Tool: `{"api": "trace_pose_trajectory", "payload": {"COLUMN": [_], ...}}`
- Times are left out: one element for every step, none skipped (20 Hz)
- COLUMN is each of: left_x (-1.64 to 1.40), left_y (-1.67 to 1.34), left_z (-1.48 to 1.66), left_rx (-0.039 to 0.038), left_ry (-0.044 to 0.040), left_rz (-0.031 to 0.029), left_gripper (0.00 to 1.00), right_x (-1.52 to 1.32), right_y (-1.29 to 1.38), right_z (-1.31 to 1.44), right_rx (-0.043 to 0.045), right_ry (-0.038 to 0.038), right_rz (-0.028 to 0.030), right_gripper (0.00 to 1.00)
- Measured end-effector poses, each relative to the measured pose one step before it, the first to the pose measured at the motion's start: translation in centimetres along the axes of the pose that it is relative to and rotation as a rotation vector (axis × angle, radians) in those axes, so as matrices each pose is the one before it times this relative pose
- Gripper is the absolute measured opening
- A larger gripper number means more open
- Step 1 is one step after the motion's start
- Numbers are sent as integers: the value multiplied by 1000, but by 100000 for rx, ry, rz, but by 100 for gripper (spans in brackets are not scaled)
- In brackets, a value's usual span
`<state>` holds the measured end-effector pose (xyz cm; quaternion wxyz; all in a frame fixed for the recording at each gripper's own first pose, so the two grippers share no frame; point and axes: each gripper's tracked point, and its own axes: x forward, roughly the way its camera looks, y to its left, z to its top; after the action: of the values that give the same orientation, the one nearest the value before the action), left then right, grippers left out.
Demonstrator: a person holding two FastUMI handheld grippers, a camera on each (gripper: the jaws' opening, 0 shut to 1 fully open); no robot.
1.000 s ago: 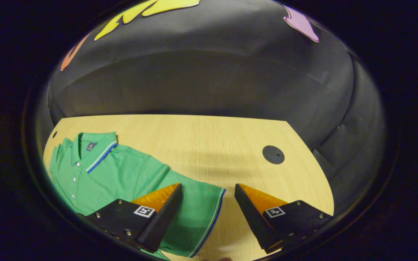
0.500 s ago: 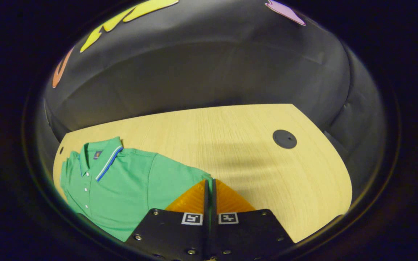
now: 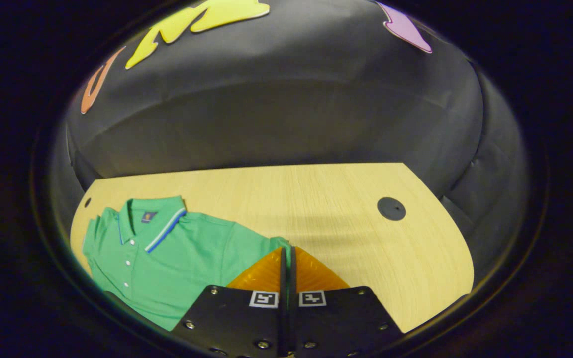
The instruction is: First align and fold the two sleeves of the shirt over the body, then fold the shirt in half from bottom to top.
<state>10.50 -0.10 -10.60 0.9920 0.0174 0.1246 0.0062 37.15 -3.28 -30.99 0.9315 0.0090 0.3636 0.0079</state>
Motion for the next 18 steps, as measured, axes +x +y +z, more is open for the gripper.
{"api": "trace_pose_trajectory", "payload": {"left_x": [70, -40, -19, -42, -44, -80, -51, -140, -75, -163, -191, -164, -61, -134, -54, -161, -19, -45], "left_y": [-32, -112, -58, -57, -70, 13, 113, 43, 158, 175, 221, 181, 173, 289, 258, 181, 139, 200], "left_z": [43, 2, 19, 49, 2, 11, -74, 15, 39, -66, 84, 42, 97, -25, -23, -23, -58, 19], "left_rx": [-32, -26, -106, -17, -53, -51, -83, -180, -144, -39, 13, 88, 84, -26, -181, -86, 74, 194], "left_ry": [43, -104, -13, -115, 29, 24, 158, -9, 80, 28, 13, -243, -137, -21, 120, 121, 108, 25], "left_rz": [-20, 23, -205, -62, -37, 201, 177, 311, 333, 473, 433, 559, 465, 699, 466, 451, 330, 356], "left_gripper": [99, 99, 99, 99, 99, 99, 99, 100, 100, 100, 99, 100, 100, 100, 100, 99, 99, 99], "right_x": [-632, -563, -490, -442, -438, -419, -465, -306, -278, -155, -233, -40, 38, 149, 155, 246, 220, 285], "right_y": [555, 944, 976, 961, 1061, 1114, 1069, 1130, 1164, 1085, 1039, 994, 808, 782, 750, 615, 517, 422], "right_z": [601, 524, 457, 327, 249, 237, 83, 78, -195, -94, -215, -209, -355, -507, -372, -513, -421, -520], "right_rx": [-85, -276, -624, -605, 54, 330, 331, -20, -475, -620, -674, -812, -848, -549, -58, -15, -172, -630], "right_ry": [-1530, -1714, -1128, -880, -894, -775, -775, -501, -341, -169, -203, 163, 406, 710, 623, 889, 983, 691], "right_rz": [1339, 2103, 2011, 2116, 2153, 2020, 2172, 1991, 1793, 1673, 1628, 1265, 1124, 1046, 921, 625, 458, 370], "right_gripper": [1, 1, 1, 1, 1, 1, 1, 1, 1, 1, 1, 1, 1, 1, 1, 1, 1, 1]}}
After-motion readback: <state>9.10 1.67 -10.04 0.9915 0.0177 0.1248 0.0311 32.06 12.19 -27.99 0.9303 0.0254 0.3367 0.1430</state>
